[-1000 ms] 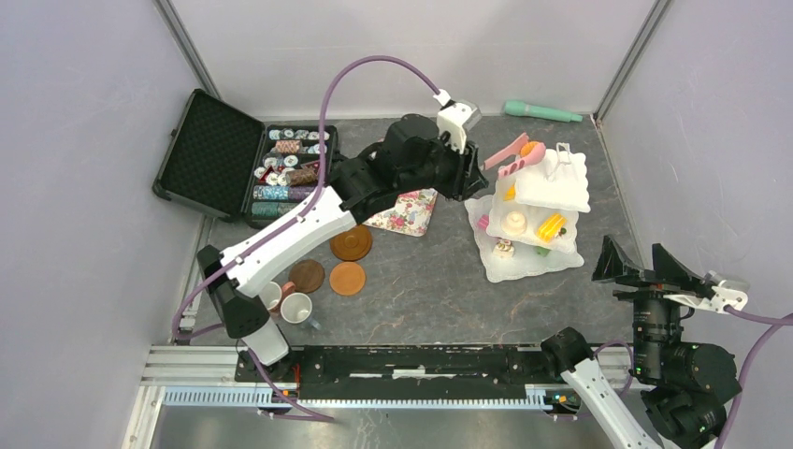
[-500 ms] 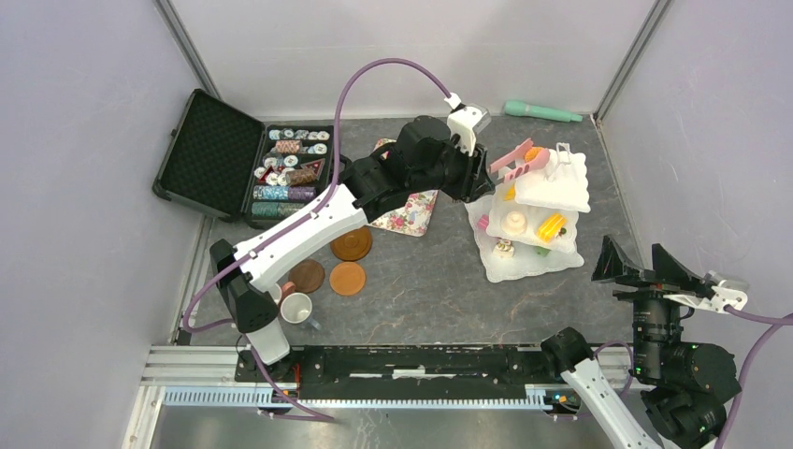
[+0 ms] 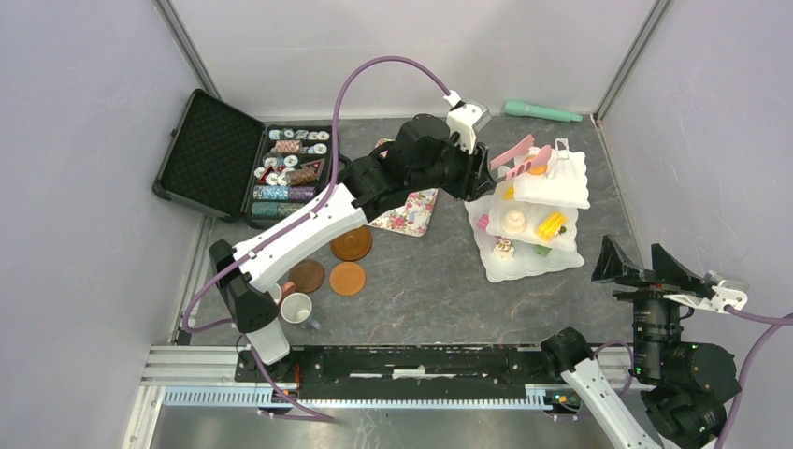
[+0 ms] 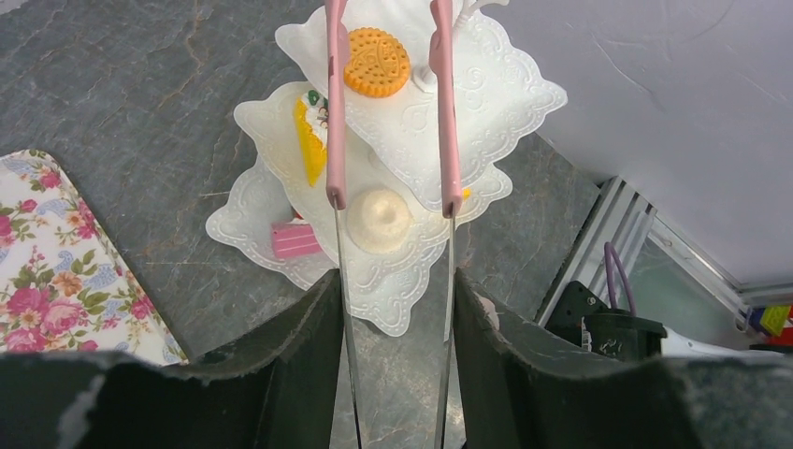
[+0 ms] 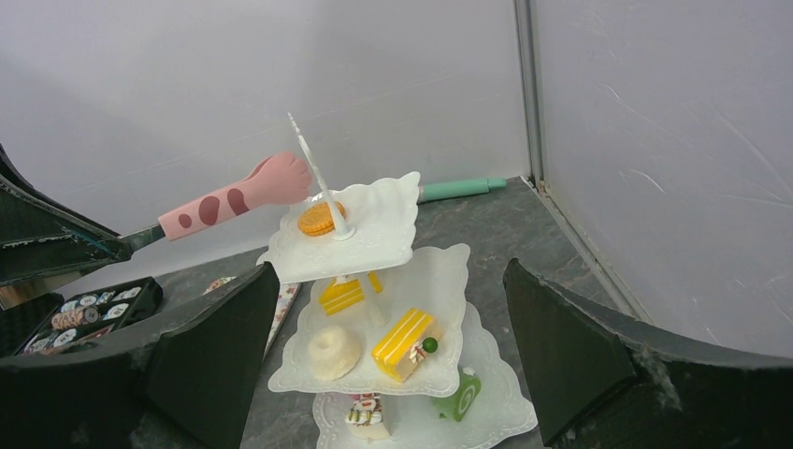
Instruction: Serve the afternoon tea
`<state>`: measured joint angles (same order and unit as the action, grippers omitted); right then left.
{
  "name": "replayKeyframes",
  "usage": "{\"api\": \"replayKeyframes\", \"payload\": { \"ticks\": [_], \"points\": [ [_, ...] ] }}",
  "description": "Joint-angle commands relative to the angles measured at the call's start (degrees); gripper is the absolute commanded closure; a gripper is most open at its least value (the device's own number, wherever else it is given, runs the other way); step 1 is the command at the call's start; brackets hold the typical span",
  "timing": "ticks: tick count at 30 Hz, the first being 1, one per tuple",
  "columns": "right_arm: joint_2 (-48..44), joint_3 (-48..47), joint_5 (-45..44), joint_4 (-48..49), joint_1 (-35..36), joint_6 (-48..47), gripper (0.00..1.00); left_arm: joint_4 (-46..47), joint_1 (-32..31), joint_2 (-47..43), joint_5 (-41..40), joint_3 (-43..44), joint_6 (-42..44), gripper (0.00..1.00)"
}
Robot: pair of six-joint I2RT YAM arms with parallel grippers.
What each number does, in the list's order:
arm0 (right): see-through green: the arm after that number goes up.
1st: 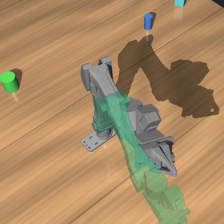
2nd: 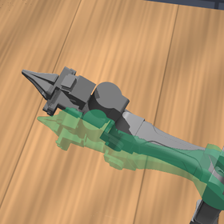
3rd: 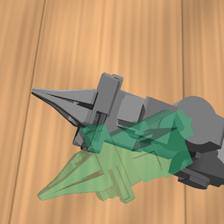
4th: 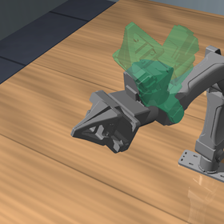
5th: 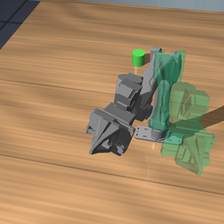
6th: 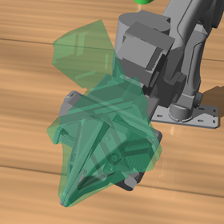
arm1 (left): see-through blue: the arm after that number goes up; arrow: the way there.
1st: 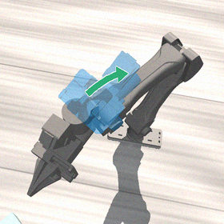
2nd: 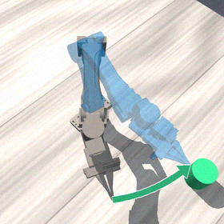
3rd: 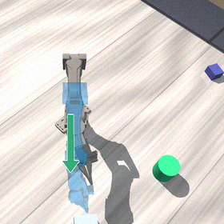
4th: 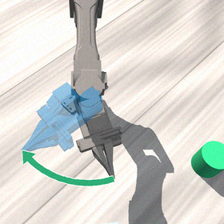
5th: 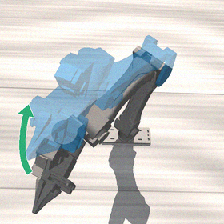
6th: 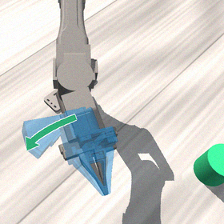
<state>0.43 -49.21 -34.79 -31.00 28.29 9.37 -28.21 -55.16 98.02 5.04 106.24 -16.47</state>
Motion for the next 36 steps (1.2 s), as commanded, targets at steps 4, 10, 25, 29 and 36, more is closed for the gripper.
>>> {"api": "replayKeyframes", "payload": {
  "ticks": [4,10,25,29,36],
  "points": [
    [-3.9,0.1,0.0,-0.2,0.2,0.5,0.02,2.8,-0.3,-6.7,-5.9,-1.3,2.0,0.52],
    [-4.1,1.0,0.0,0.5,0.2,0.4,0.02,2.8,-0.2,-14.7,-15.6,-8.1,4.5,0.51],
    [-3.5,3.0,1.4,2.4,0.2,0.9,0.02,-8.8,10.1,-14.6,-25.9,-19.4,-2.0,0.49],
    [-3.6,2.8,1.5,2.1,0.2,1.1,0.02,-7.8,15.8,-10.5,-22.5,-21.9,-4.8,0.48],
    [-3.6,2.3,1.4,1.5,0.2,1.4,0.02,-2.1,18.9,-2.8,-21.2,-24.1,-5.8,0.48]
  ]
}}
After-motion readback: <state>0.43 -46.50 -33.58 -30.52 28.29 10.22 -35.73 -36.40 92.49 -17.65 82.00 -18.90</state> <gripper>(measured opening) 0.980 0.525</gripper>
